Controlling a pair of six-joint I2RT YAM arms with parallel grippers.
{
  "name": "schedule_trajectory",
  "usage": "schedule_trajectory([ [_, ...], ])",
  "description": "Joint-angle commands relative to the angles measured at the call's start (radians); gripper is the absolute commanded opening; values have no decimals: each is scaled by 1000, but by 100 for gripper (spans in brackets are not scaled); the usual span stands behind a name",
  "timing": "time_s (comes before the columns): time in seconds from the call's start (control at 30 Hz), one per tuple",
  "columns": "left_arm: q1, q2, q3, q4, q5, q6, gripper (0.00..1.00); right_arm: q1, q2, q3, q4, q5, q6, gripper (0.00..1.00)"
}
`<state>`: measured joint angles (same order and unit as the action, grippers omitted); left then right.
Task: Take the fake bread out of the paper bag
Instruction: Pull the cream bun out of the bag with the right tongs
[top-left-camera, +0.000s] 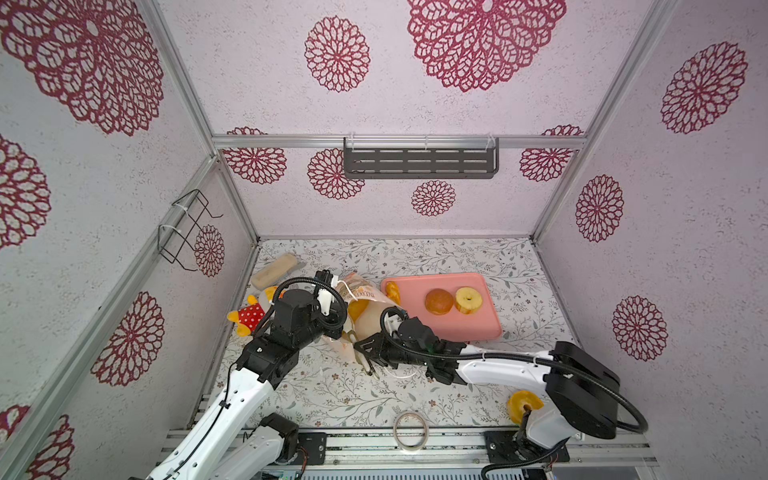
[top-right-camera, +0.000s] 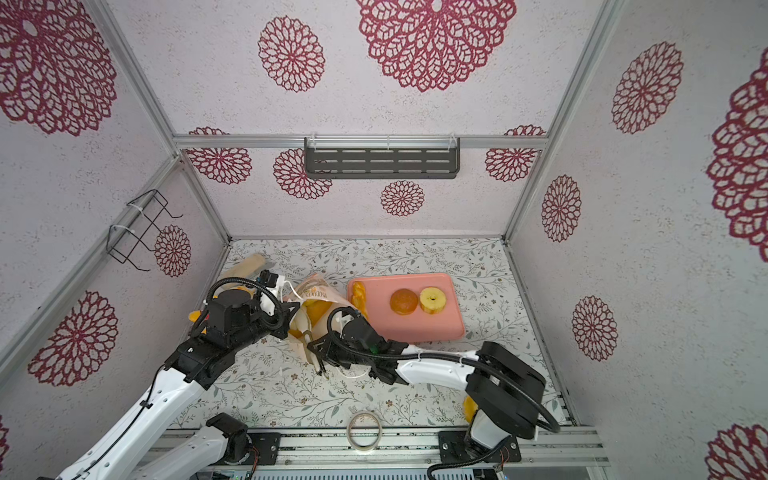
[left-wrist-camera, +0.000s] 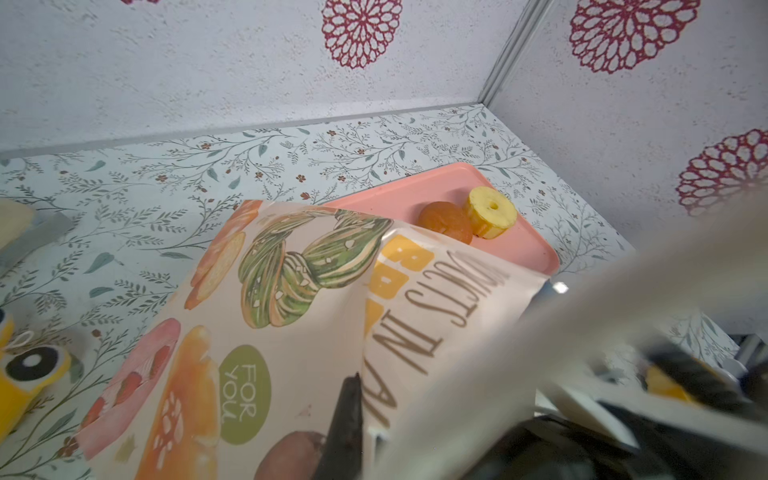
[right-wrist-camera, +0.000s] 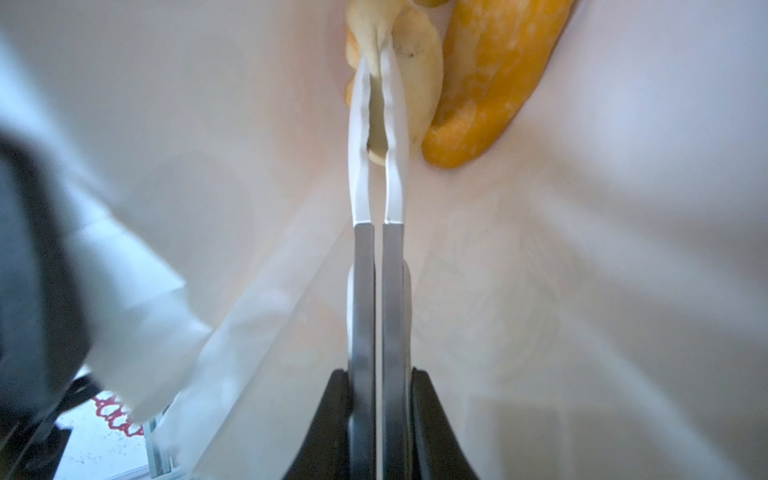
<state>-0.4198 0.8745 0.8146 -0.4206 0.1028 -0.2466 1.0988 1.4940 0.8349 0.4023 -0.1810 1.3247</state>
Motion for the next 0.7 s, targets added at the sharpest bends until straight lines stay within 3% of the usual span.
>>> schedule_trajectory([
  [0.0,5,-18,-18,30,-51,-25,0,13,-124,-7,-74,64,-78,0],
  [0.2,5,-13,-10,25,-69,-41,0,13,-196,-22,-175,57,-120,0],
  [0.67,6,96,88,-60,-270,-93,0,16,-462,-34,-435,69,-207,0],
])
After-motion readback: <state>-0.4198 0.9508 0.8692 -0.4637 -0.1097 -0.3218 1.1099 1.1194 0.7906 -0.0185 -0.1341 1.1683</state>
